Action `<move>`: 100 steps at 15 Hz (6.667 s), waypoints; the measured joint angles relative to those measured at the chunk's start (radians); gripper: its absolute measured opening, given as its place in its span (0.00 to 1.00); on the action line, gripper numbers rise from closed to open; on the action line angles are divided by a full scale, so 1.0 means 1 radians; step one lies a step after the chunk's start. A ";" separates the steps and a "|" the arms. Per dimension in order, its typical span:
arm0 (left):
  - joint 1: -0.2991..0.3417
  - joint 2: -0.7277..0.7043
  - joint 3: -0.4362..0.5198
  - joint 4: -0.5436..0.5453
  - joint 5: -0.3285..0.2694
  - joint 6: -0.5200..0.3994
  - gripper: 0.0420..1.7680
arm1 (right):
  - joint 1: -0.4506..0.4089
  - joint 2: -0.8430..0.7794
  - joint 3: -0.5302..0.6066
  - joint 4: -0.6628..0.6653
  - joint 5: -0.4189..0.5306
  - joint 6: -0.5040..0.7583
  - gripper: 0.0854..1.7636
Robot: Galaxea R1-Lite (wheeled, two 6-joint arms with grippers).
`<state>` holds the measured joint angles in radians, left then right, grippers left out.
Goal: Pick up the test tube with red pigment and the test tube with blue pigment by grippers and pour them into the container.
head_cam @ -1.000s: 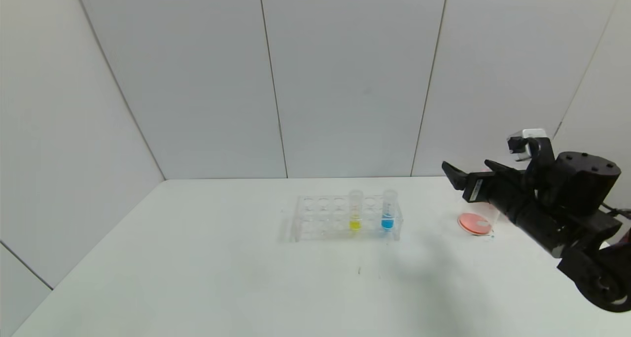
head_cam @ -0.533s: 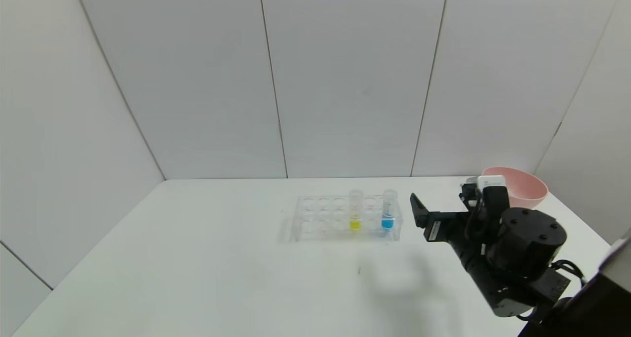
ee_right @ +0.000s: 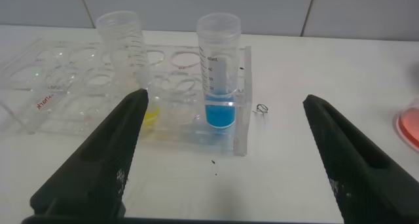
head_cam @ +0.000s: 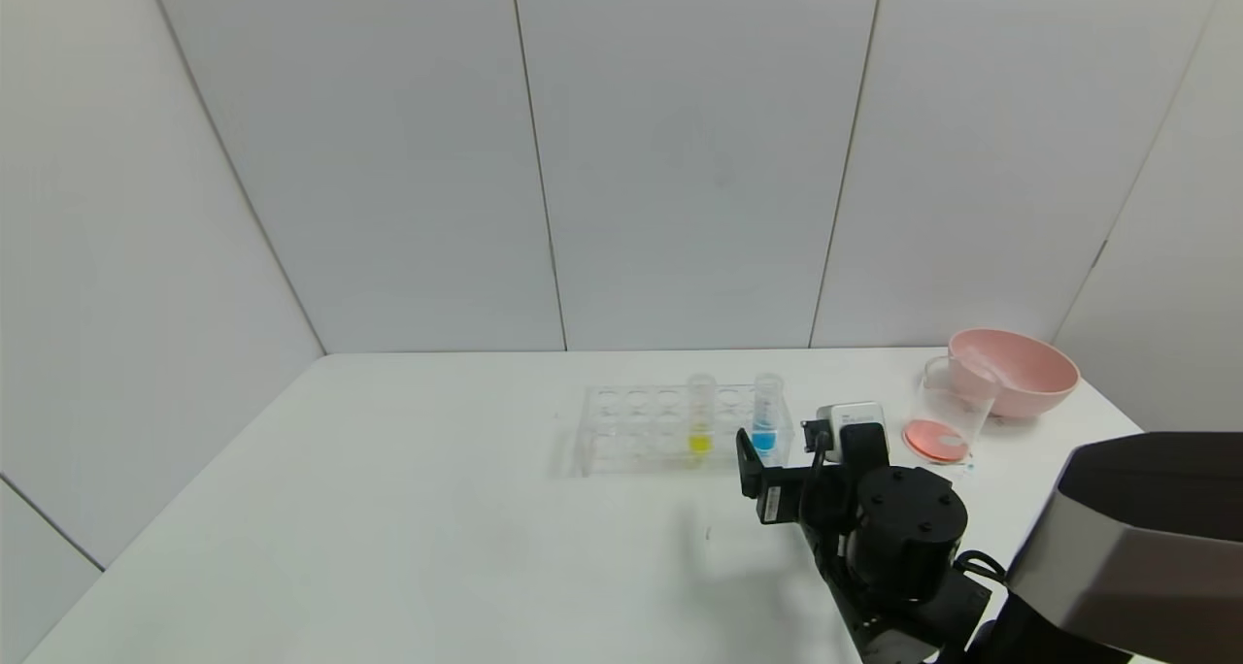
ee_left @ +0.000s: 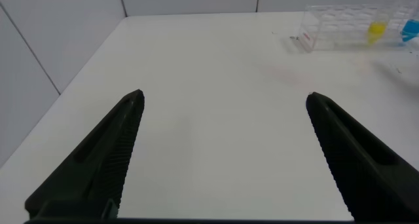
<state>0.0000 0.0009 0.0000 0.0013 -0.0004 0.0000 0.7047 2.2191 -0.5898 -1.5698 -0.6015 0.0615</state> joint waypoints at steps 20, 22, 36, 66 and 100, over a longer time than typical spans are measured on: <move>0.000 0.000 0.000 0.000 0.000 0.000 1.00 | -0.129 0.107 -0.322 0.171 0.123 -0.017 0.96; 0.000 0.000 0.000 0.000 0.000 0.000 1.00 | -0.129 0.111 -0.323 0.170 0.123 -0.017 0.96; 0.000 0.000 0.000 0.000 0.000 0.000 1.00 | -0.120 0.082 -0.317 0.170 0.141 -0.054 0.26; 0.000 0.000 0.000 0.000 0.000 0.000 1.00 | -0.988 -0.658 -0.043 0.887 1.316 -0.299 0.26; 0.000 0.000 0.000 0.000 0.000 0.000 1.00 | -0.923 -0.126 -1.402 2.391 0.946 -1.273 0.26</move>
<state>0.0000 0.0009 0.0000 0.0013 0.0000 0.0000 -0.2187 2.0936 -1.9915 0.8217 0.3449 -1.2119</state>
